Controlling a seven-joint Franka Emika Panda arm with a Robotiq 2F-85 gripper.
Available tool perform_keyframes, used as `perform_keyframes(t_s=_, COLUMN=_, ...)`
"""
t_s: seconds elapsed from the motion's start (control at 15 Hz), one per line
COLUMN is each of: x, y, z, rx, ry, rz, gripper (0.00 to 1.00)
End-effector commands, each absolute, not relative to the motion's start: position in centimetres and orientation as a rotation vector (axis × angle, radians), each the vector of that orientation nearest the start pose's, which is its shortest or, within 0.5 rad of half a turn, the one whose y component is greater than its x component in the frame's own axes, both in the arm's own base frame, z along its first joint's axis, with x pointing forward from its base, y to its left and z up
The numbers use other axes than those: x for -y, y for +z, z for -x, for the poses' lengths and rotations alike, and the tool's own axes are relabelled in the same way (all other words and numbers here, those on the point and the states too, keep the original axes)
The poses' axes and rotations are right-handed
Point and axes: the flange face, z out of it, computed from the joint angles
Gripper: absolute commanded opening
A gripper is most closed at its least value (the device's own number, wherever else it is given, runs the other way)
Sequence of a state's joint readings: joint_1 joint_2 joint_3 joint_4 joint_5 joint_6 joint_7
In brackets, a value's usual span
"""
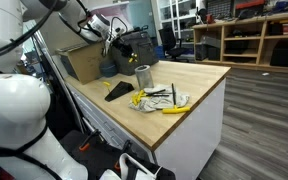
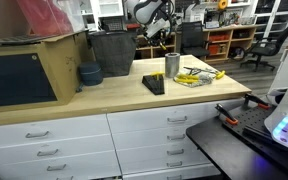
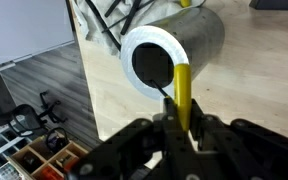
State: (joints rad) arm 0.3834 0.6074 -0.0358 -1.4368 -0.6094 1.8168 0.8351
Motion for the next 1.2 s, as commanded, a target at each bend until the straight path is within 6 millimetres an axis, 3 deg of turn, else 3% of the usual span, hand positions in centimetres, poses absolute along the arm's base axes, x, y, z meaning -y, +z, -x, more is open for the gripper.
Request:
perform_keyframes(t_s=0.0, x=-19.8, y=37.3, z=-65.7, rx=0.331, ry=0.244, rz=-2.594, gripper=0.04)
perform_keyframes(t_s=0.4, x=-21.6, y=43.1, z=-64.4, rx=0.389, ry=0.361, rz=-2.773, gripper=0.04)
perform_keyframes(t_s=0.67, x=-23.3, y=45.2, z=-63.3, rx=0.413, ry=0.379, rz=-2.887, gripper=0.04)
perform_keyframes(t_s=0.8, x=-24.2, y=45.0, z=-62.6, rx=0.424, ry=0.338, rz=-2.937, gripper=0.04)
perform_keyframes(t_s=1.13, x=-25.7, y=42.0, z=-61.3, rx=0.525, ry=0.153, rz=-3.024, gripper=0.04)
